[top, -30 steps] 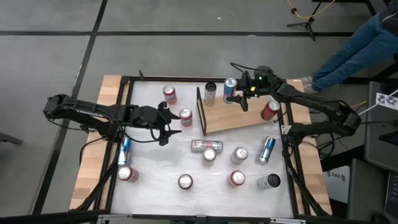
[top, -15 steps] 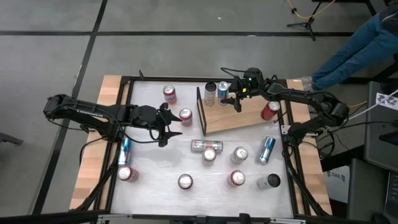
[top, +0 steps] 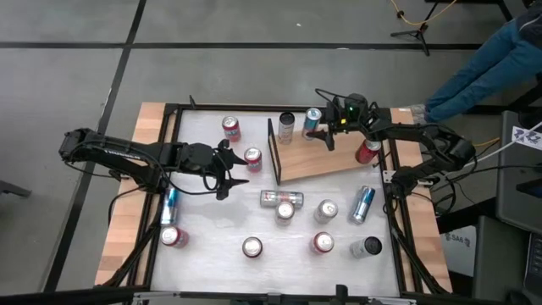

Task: Place canned beverage on shelf
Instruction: Put the middle blue white soda can on the shelf

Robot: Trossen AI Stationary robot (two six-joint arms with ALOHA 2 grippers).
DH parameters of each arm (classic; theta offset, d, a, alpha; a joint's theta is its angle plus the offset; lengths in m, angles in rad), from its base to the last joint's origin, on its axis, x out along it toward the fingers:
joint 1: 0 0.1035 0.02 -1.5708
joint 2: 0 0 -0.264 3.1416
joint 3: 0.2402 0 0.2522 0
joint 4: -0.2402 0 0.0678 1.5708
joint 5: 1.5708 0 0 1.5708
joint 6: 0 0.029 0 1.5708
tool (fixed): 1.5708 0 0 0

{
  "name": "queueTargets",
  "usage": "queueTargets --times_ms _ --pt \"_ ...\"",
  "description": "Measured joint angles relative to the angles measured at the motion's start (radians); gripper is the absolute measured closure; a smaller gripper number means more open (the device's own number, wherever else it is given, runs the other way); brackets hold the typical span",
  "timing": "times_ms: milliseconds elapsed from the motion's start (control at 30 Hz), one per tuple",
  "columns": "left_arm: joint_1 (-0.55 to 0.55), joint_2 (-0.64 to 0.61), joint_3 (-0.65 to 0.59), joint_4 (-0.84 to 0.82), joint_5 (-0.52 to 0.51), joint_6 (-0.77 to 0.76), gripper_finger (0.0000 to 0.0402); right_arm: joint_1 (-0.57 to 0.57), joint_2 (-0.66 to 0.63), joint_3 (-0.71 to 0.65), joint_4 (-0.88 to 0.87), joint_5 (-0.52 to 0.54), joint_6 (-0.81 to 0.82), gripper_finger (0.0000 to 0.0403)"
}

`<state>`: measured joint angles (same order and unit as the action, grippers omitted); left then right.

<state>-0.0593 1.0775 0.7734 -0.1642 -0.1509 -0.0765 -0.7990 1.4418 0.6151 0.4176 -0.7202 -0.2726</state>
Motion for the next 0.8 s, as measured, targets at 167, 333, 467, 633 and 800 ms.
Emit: queueTargets --times_ms 167,333,467,633,800 --pt "0.0 0.0 0.0 0.001 0.0 0.0 0.0131 0.0 0.016 0.0 0.011 -0.001 -0.021 0.0187" --pt "0.0 0.0 0.0 0.002 0.0 0.0 0.0131 0.0 0.087 -0.002 0.048 0.001 -0.021 0.0187" --pt "0.0 0.0 0.0 0.002 0.0 -0.001 0.0131 0.0 0.145 -0.002 0.136 -0.01 0.007 0.0187" --pt "0.0 0.0 0.0 0.001 0.0 -0.001 0.0131 0.001 0.175 -0.002 0.167 -0.014 0.007 0.0187" --pt "0.0 0.0 0.0 0.001 -0.001 -0.001 0.0131 0.001 0.2 -0.002 0.169 -0.014 0.003 0.0187"
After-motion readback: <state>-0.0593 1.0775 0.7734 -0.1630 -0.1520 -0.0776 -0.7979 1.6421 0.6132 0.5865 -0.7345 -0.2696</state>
